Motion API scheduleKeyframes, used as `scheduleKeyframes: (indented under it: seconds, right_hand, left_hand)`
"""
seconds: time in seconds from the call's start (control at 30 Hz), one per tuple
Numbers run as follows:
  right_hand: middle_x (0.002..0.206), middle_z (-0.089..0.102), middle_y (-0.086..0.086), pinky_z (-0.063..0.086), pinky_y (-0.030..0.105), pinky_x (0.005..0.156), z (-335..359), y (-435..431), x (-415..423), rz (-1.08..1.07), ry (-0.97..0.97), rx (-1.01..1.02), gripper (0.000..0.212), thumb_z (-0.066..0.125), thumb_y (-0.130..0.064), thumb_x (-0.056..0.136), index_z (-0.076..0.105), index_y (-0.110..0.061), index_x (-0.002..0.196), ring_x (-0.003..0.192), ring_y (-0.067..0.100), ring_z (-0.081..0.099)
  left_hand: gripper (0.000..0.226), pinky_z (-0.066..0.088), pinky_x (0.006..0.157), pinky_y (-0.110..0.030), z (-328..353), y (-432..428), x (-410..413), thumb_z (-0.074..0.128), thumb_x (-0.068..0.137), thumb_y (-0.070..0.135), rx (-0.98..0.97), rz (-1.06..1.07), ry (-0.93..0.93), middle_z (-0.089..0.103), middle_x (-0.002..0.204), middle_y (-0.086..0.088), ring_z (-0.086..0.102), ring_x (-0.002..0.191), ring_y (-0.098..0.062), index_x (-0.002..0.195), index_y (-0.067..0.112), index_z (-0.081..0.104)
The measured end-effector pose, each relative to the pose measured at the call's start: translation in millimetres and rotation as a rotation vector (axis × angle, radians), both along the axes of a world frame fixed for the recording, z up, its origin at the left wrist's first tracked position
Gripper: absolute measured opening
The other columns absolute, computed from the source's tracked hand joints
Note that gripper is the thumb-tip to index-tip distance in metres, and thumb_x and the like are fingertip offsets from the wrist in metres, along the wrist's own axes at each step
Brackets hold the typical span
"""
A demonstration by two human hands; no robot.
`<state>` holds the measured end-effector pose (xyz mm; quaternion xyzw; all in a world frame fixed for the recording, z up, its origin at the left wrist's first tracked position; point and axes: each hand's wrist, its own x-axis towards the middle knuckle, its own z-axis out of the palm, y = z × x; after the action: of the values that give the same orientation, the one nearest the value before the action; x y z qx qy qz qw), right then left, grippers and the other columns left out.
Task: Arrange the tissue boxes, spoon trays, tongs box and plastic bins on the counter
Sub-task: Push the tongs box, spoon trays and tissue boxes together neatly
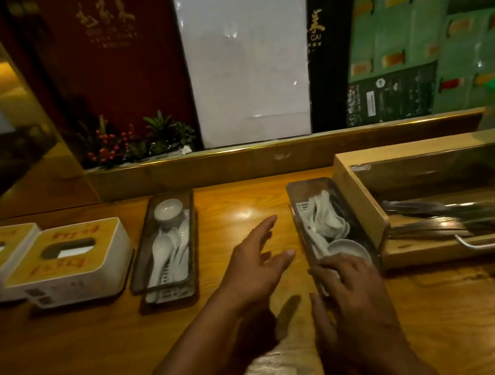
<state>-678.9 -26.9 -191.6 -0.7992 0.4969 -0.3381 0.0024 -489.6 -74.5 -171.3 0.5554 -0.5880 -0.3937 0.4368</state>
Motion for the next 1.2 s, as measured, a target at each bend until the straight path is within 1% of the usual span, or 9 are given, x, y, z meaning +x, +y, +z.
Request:
scheduleKeyframes:
  seconds: [0.17,0.33,0.5,0.6,0.7,0.77,0.93,1.07,1.2]
  right_hand:
    - [0.126,0.059,0.003,0.046,0.042,0.095,-1,5,110,0.135,0.081,0.091,0.051,0.060,-0.042,0.086,0.050,-0.026,0.134,0.114,0.024,0.052]
    - [0.163,0.021,0.011,0.027,0.046,0.114,-4,-14,204,0.137,0.195,0.289,0.081,0.058,-0.056,0.086,0.020,-0.034,0.154,0.146,0.032,0.023]
    - [0.153,0.044,0.009,0.044,0.046,0.101,-12,-25,215,0.012,0.261,0.212,0.068,0.063,-0.050,0.082,0.045,-0.028,0.144,0.133,0.031,0.046]
    - [0.146,0.051,0.008,0.049,0.046,0.096,-11,-17,202,-0.040,0.246,0.189,0.060,0.058,-0.046,0.084,0.049,-0.026,0.140,0.125,0.031,0.052]
    - [0.144,0.054,0.005,0.049,0.045,0.094,-6,-3,184,-0.086,0.261,0.176,0.057,0.048,-0.047,0.085,0.051,-0.026,0.138,0.124,0.029,0.053]
    - [0.141,0.056,0.004,0.051,0.044,0.092,-4,4,166,-0.128,0.281,0.164,0.056,0.049,-0.048,0.083,0.054,-0.026,0.135,0.122,0.028,0.054]
    - [0.143,0.054,0.006,0.045,0.048,0.103,-3,12,112,-0.236,0.332,0.163,0.059,0.064,-0.048,0.078,0.056,-0.030,0.134,0.131,0.030,0.048]
    - [0.152,0.044,0.010,0.036,0.054,0.112,-4,14,84,-0.309,0.340,0.208,0.064,0.068,-0.052,0.077,0.053,-0.036,0.138,0.142,0.032,0.037]
    - [0.160,0.031,0.009,0.026,0.054,0.117,-4,13,68,-0.325,0.271,0.263,0.066,0.066,-0.052,0.082,0.043,-0.042,0.143,0.148,0.031,0.023]
  left_hand:
    - [0.046,0.049,0.096,-0.026,25,22,102,0.072,0.090,0.032,-0.160,0.113,-0.324,0.053,0.137,0.021,0.052,0.123,-0.003,0.134,0.039,0.059]
    - [0.047,0.042,0.090,-0.025,15,34,187,0.072,0.090,0.023,-0.226,0.304,-0.421,0.053,0.132,0.014,0.051,0.120,-0.008,0.135,0.028,0.058]
    - [0.066,0.047,0.106,-0.052,-19,26,217,0.067,0.094,0.032,-0.033,0.273,-0.216,0.036,0.156,0.010,0.041,0.137,-0.017,0.151,0.038,0.034]
    - [0.067,0.045,0.107,-0.051,-20,18,209,0.062,0.097,0.027,0.039,0.235,0.075,0.036,0.138,0.019,0.038,0.128,-0.009,0.155,0.036,0.028]
    - [0.059,0.049,0.104,-0.053,-26,7,199,0.063,0.096,0.027,0.144,0.121,0.362,0.049,0.146,0.017,0.052,0.131,-0.014,0.149,0.038,0.040]
    - [0.058,0.051,0.103,-0.053,-34,1,188,0.064,0.096,0.022,0.161,0.071,0.388,0.061,0.141,0.007,0.060,0.127,-0.019,0.148,0.035,0.043]
    - [0.067,0.050,0.099,-0.038,-39,-4,138,0.066,0.095,0.011,0.138,-0.024,0.338,0.054,0.140,0.006,0.048,0.133,-0.015,0.153,0.027,0.039]
    - [0.068,0.045,0.110,-0.053,-44,-12,108,0.068,0.094,0.013,0.170,-0.063,0.345,0.050,0.149,0.003,0.045,0.140,-0.019,0.152,0.032,0.038]
    - [0.066,0.045,0.109,-0.054,-43,-22,87,0.067,0.095,0.010,0.202,-0.058,0.366,0.051,0.148,0.001,0.047,0.139,-0.023,0.150,0.033,0.040]
